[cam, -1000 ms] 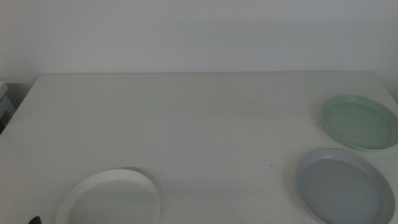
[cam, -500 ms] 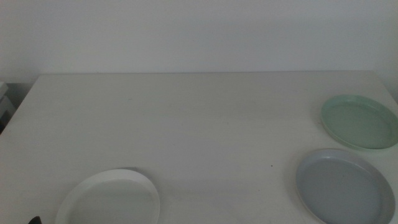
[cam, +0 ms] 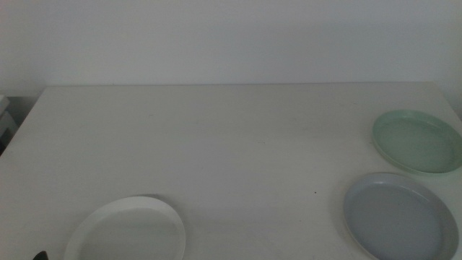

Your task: Stack the three bowls on top of each other.

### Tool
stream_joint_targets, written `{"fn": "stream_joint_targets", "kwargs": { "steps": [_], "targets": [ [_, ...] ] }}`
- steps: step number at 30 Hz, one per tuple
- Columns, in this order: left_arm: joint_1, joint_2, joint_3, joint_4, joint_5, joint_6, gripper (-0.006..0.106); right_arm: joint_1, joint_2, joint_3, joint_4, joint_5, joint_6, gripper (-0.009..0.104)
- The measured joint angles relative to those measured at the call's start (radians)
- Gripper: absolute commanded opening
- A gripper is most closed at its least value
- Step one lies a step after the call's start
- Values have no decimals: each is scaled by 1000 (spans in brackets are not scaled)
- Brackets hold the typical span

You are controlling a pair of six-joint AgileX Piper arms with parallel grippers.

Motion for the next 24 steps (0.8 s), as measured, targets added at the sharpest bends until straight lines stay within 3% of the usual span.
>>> {"fn": "stream_joint_targets", "kwargs": {
  "steps": [13, 24],
  "targets": [
    [0, 0, 0, 0, 0, 0, 94, 0, 250, -1, 9, -166, -81, 54],
    [0, 0, 0, 0, 0, 0, 94, 35, 367, -2, 25, -196, -82, 41]
  ]
}}
